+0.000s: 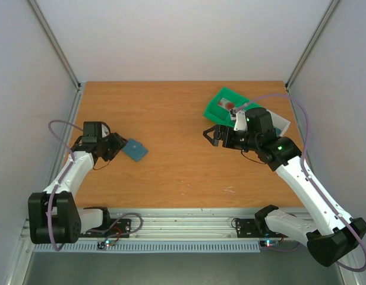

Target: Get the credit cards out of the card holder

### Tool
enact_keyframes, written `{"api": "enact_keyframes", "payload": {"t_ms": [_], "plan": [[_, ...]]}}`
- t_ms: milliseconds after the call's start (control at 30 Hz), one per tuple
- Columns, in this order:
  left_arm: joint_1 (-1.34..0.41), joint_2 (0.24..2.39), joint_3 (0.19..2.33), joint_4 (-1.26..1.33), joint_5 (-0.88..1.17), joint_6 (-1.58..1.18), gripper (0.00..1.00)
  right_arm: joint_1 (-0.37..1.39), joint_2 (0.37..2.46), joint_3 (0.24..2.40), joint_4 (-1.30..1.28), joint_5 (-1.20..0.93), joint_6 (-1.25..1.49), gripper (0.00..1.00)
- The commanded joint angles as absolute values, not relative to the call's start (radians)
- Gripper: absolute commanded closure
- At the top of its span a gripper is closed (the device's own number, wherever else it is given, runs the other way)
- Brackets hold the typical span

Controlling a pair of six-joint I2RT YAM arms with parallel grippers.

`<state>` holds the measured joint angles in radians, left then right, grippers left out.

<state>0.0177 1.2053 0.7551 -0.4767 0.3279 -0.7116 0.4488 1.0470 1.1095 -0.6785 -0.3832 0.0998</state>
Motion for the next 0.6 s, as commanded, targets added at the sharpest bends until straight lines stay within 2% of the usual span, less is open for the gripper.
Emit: {"api": "enact_keyframes", "payload": {"t_ms": [0, 333, 567], "plan": [[0.068, 1.259, 0.69, -0.254, 0.409, -0.827, 0.46, 0.444, 1.034, 1.106, -0.674, -0.411, 0.062, 0.02], [0.084, 1.438, 0.626, -0.055, 0.407, -0.898, 0.52, 0.446, 1.045, 1.091, -0.67, -0.45, 0.065, 0.02], [0.084, 1.512, 0.589, 0.031, 0.419, -0.904, 0.52, 0.446, 1.029, 1.083, -0.676, -0.435, 0.066, 0.02]]}}
